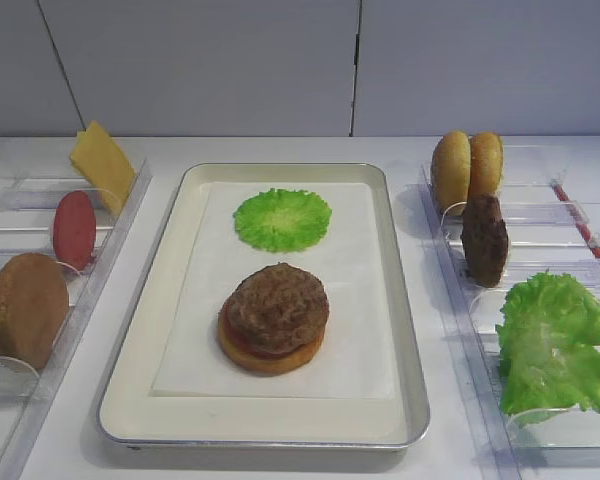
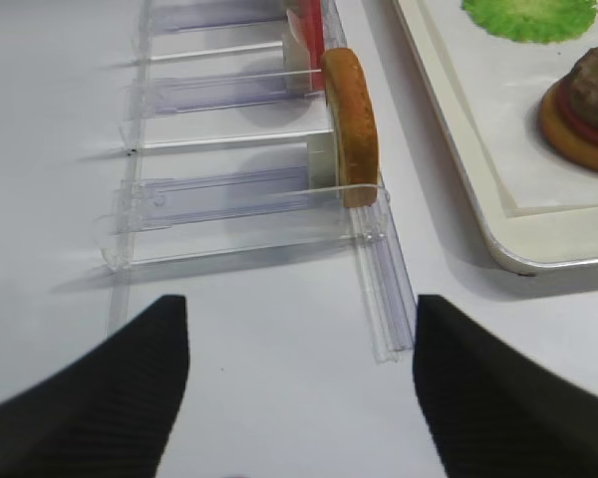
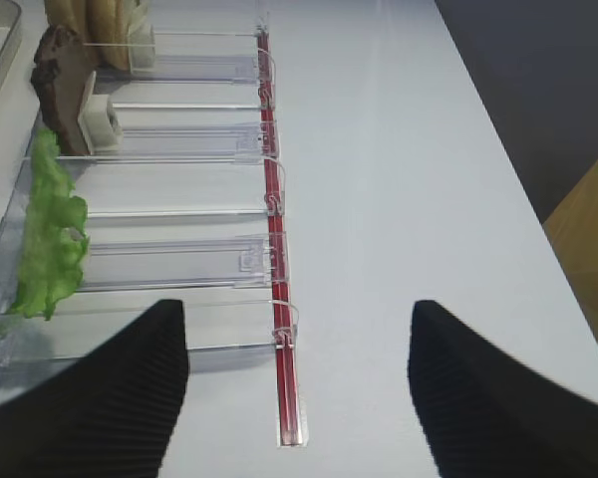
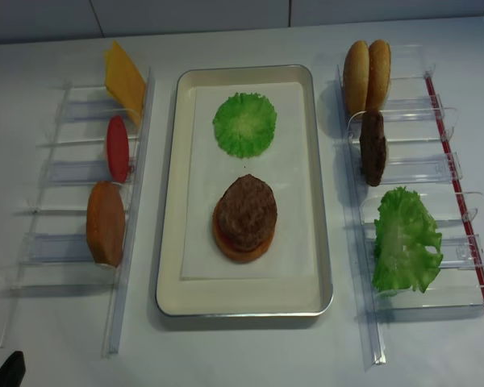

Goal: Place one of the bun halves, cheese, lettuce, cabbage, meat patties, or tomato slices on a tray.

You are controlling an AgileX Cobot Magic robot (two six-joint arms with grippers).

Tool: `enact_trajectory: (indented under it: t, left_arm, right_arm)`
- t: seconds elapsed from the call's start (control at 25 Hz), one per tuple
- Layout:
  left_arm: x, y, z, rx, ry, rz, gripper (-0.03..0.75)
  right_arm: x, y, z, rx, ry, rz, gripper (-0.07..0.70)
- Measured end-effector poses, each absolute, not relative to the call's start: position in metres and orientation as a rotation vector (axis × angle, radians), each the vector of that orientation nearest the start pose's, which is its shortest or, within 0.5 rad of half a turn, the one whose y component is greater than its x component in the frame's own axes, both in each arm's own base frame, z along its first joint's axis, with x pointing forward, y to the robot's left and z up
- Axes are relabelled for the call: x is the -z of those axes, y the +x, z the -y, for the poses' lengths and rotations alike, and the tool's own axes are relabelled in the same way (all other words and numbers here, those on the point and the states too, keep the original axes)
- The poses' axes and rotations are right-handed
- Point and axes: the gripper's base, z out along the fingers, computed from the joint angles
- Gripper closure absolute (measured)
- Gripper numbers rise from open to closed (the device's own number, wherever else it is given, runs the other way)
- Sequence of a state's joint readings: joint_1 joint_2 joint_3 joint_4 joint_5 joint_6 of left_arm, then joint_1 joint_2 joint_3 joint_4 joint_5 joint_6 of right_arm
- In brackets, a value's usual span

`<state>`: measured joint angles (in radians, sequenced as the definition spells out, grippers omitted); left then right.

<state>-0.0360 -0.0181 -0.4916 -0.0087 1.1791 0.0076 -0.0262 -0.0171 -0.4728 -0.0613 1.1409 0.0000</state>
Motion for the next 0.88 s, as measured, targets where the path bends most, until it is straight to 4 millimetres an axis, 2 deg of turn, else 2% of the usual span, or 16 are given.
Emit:
enact_trajectory:
  t: [0.88]
  left_arm:
    - [-0.2655,-0.0121,0.0003,0.027,0.048,-2.152,0.249]
  right_arm:
    - [-0.2634,-0.0082,0.0049,0.09,0.033,-2.134,0.148]
